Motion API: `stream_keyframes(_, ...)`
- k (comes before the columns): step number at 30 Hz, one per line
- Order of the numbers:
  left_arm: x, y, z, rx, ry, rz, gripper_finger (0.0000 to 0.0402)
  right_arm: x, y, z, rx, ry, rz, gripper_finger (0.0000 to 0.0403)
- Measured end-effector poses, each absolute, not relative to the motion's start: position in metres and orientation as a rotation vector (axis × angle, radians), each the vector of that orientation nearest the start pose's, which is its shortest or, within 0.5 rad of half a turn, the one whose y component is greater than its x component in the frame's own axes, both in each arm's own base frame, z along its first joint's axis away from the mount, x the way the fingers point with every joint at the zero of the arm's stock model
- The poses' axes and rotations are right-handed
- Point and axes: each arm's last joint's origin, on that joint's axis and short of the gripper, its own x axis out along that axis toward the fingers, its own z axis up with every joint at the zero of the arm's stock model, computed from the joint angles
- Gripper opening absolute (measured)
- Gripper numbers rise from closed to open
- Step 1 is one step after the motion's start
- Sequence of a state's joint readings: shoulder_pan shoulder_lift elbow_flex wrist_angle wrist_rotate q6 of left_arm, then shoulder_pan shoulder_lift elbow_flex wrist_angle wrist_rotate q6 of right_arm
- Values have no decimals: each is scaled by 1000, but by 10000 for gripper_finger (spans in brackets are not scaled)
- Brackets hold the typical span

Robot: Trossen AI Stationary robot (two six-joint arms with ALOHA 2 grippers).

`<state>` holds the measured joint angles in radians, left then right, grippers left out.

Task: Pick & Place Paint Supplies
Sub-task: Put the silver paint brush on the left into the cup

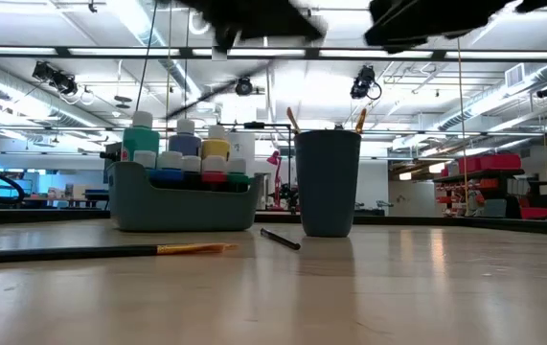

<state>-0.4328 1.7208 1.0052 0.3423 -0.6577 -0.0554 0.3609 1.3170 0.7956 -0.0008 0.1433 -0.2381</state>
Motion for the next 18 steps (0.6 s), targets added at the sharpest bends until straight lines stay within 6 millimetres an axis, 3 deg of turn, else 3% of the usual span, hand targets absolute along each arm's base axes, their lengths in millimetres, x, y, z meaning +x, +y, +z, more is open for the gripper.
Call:
stream_keyframes(5, 346, -130, 258, 150, -5, 214, 3, 241, 89, 263, -318, 465, 221, 109)
stream_keyframes(9, 354, -112, 272, 148, -193, 164, 2, 230, 84, 266, -268, 513, 171, 109)
stream_keyframes(14, 374, -76, 261, 125, -288, 102, 2, 225, 78, 258, -276, 611, 53, 109)
stream_keyframes(18, 387, -46, 242, 132, -296, 152, 1, 220, 74, 251, -283, 691, -31, 109)
